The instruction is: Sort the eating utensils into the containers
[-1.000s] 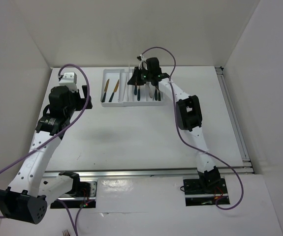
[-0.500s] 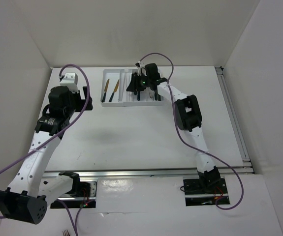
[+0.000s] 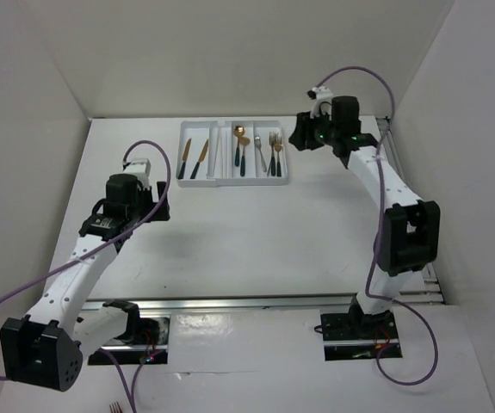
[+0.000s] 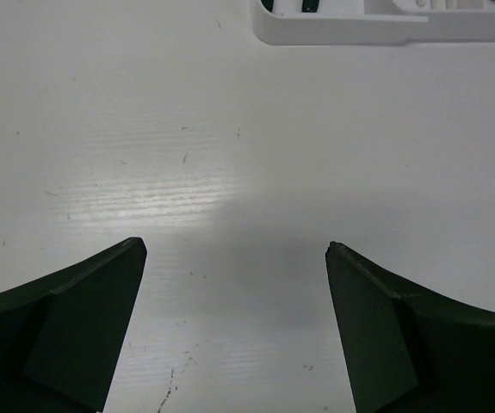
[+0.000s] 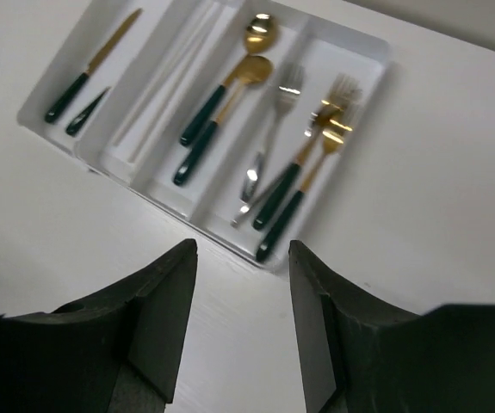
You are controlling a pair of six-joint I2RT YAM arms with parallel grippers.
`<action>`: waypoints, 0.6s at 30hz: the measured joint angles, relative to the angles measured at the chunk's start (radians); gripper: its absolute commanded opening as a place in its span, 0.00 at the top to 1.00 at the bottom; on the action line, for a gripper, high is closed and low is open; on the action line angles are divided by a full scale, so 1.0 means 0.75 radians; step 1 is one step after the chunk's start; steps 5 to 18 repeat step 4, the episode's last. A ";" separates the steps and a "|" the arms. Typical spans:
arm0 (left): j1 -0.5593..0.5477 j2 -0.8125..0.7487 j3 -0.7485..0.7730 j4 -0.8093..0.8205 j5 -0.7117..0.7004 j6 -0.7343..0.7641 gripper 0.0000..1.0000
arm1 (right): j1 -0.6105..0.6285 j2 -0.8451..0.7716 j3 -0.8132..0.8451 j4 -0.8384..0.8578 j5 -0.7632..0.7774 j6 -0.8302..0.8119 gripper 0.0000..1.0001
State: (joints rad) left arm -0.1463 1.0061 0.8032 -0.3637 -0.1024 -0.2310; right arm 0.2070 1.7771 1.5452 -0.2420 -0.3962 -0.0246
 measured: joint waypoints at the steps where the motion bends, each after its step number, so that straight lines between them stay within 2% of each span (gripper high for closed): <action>1: 0.000 0.004 -0.013 0.007 -0.007 -0.005 0.00 | -0.033 -0.056 -0.051 -0.008 0.010 -0.027 0.45; 4: 0.000 0.035 -0.040 0.035 -0.024 -0.010 0.00 | -0.106 -0.177 -0.222 -0.010 0.031 -0.097 0.45; 18: 0.000 0.035 -0.040 0.035 -0.024 -0.010 0.00 | -0.106 -0.177 -0.222 -0.010 0.031 -0.097 0.45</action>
